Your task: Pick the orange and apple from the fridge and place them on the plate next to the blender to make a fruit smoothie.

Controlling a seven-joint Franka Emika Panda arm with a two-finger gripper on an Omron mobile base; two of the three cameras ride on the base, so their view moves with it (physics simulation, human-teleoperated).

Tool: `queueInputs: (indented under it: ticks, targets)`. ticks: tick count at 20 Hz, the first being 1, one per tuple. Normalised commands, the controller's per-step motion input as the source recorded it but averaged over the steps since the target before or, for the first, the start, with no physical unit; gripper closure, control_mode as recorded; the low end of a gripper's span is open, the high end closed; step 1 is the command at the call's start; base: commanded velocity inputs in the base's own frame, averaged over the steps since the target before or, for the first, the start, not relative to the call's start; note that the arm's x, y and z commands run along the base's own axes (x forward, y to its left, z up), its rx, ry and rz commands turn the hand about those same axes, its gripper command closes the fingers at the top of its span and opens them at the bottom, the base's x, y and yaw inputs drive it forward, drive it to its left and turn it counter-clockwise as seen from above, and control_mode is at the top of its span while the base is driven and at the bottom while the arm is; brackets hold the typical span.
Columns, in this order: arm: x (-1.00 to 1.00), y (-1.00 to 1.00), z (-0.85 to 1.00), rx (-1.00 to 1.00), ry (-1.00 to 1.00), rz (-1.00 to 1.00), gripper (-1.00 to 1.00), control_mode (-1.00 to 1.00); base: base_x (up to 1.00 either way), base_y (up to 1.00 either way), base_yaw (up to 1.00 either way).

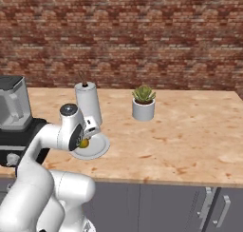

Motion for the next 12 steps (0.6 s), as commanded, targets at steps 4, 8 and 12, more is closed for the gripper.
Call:
queueInputs:
  ticks: [4,8,12]
  targets:
    - [0.32,0.04,-0.31,0.00,0.01,0.02,1.00,-1.00,0.00,0.00,0.00]
    - [0.16,0.08,-0.49,-0.03,0.02,0.01,1.00,-1.00,0.00,0.00,0.00]
    - [0.05,0.08,-0.53,-0.03,0.00,0.00,1.00,-1.00,0.00,0.00,0.00]
